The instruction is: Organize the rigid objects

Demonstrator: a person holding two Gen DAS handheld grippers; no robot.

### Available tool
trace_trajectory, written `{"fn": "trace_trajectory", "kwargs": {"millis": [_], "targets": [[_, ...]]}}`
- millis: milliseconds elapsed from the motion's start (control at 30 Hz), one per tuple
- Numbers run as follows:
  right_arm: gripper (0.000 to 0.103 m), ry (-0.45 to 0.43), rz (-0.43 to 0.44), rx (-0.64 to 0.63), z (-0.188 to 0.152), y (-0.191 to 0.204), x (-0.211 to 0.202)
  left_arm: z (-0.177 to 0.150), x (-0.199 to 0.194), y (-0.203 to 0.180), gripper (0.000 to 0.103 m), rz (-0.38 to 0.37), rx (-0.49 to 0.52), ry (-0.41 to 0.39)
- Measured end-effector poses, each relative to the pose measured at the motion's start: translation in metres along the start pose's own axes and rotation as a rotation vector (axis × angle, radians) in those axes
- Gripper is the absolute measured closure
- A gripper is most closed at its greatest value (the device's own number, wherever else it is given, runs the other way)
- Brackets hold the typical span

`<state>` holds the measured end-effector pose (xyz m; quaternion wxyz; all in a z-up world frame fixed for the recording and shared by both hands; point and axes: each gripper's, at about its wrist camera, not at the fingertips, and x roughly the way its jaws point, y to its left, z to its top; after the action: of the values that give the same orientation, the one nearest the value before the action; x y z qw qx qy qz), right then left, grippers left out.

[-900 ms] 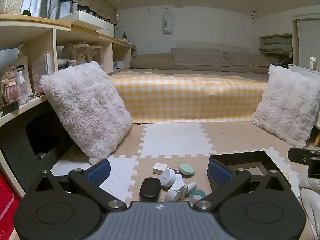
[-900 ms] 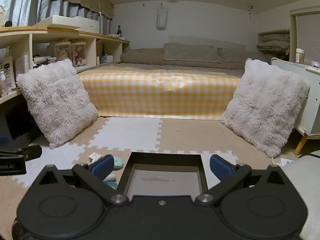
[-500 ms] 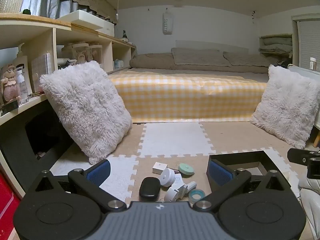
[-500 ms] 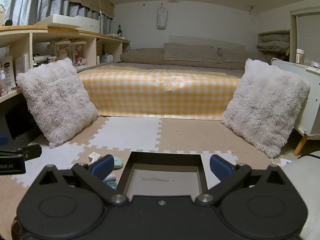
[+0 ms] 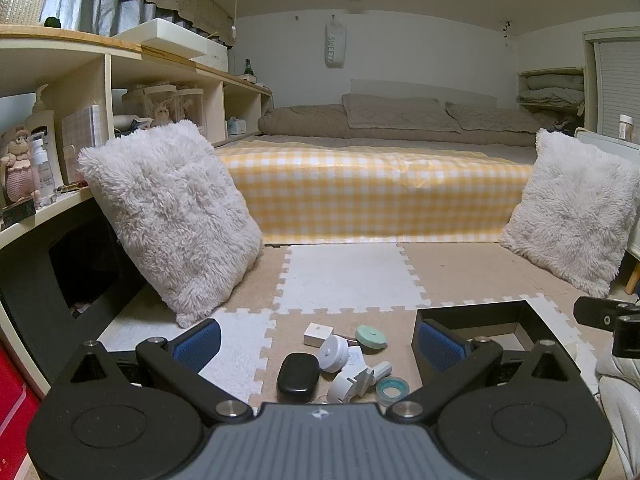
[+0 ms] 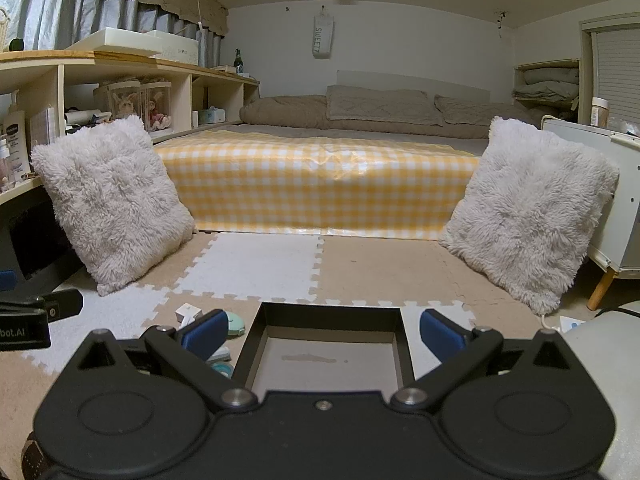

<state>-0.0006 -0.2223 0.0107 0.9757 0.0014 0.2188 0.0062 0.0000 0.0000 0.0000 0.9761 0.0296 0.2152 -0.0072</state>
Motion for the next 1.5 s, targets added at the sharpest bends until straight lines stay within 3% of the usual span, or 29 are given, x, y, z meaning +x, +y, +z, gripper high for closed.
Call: {"fn": "trace_trajectory", "kwargs": {"millis": [1500], "targets": [[0.0, 0.005, -0.001, -0.002, -0.0001, -0.0016, 0.0003, -0.0009, -0.0002, -0.0008, 0.0, -0.007, -0.006, 0.01]]}}
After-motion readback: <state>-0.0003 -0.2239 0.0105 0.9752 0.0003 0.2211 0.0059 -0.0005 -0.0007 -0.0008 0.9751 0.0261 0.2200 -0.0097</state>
